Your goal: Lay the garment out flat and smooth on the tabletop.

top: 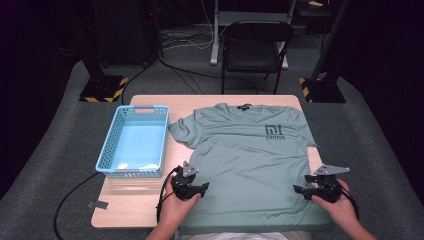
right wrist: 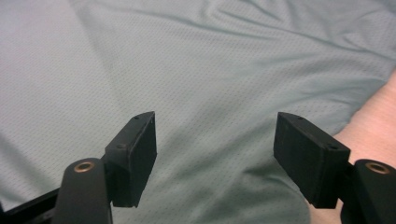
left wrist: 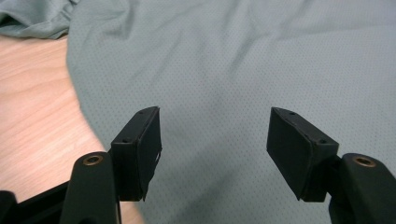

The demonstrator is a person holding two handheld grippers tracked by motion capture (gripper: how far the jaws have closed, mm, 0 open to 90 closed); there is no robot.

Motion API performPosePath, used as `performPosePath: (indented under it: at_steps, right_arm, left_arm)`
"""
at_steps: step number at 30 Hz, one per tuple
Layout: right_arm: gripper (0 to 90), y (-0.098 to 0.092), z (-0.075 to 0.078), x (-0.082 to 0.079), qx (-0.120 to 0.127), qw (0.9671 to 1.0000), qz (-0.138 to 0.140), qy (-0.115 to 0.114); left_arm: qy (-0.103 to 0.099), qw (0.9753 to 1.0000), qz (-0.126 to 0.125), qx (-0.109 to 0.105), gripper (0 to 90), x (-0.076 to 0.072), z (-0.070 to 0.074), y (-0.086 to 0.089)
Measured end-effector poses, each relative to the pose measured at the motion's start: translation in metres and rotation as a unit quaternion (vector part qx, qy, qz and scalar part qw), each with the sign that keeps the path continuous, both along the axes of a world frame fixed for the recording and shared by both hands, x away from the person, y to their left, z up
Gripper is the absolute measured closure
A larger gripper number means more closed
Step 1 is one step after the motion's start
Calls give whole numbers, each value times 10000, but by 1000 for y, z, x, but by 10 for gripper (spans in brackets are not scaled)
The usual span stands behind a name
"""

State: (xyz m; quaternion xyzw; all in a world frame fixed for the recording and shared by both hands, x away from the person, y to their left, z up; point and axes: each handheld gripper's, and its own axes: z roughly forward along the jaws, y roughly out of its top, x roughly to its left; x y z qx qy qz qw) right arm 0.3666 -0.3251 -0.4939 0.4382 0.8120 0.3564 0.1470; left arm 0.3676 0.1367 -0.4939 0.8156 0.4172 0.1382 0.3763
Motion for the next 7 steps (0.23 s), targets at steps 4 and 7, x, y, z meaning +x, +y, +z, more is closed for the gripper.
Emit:
performPosePath:
  at_steps: [4,7]
  right_arm:
    - [284,-3,-1,0,85,9999,32,-49]
    - [284,-5,-1,-1,44,9999,32,-131]
  left_arm:
    - [55,9999,-13,-130,331,1,-7,0]
    - [-46,10000,7,-84,306,0,-6,2]
